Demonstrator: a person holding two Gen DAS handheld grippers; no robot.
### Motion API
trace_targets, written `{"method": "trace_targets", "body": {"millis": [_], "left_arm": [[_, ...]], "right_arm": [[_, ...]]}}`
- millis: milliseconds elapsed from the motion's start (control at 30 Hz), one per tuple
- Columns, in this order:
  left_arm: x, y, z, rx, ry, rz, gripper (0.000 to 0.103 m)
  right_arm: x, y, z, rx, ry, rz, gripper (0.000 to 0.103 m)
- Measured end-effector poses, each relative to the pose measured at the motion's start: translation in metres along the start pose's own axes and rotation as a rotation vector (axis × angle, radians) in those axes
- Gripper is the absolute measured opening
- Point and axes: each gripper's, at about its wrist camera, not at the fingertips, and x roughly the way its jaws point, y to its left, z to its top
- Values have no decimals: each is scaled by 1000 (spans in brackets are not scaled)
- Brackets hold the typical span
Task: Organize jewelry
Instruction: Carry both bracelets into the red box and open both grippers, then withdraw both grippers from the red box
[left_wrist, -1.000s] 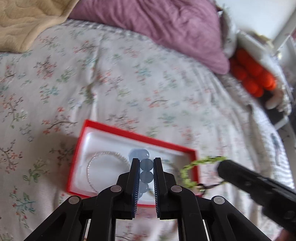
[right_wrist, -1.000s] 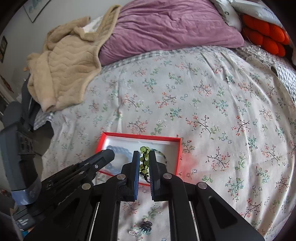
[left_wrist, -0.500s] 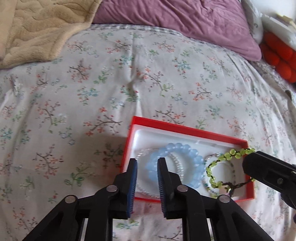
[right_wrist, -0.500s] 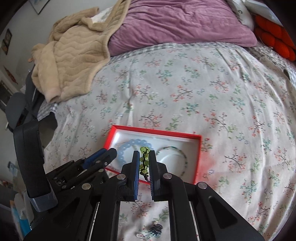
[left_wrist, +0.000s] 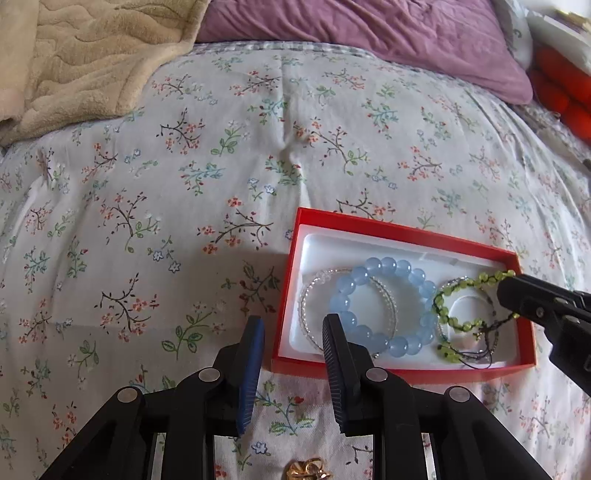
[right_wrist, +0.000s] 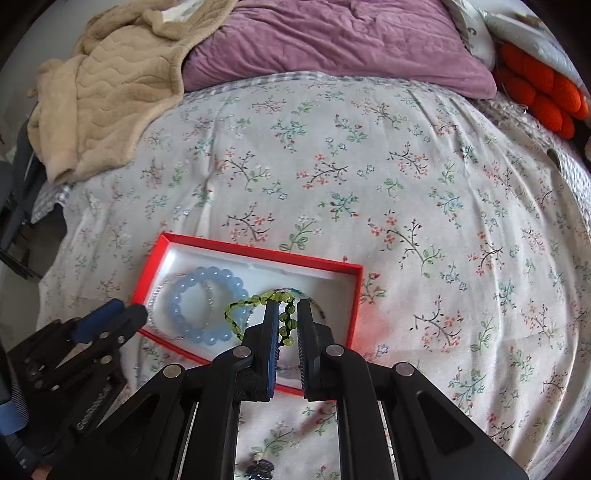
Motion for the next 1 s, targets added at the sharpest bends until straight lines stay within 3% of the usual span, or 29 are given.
{"method": "trace_targets", "body": {"millis": [100, 167, 233, 300, 567, 1000], "left_arm": [[-4, -1, 0, 8, -5, -1, 37], [-7, -2, -1, 14, -9, 2, 44], [-10, -3, -1, 19, -8, 4, 50], [-13, -3, -3, 20, -2, 6, 57], [-26, -4, -14, 17, 26, -1, 81], [-35, 20, -49, 41, 139, 10, 90]], "right_arm": [[0, -3, 1, 3, 10, -7, 13], [-4, -5, 1, 5, 14, -1, 24], [-8, -6, 0, 11, 8, -1, 43], [-16, -9, -1, 17, -7, 1, 48], [-45, -21, -13, 37, -24, 7, 56], [-50, -28, -61, 34, 95, -18, 61]]}}
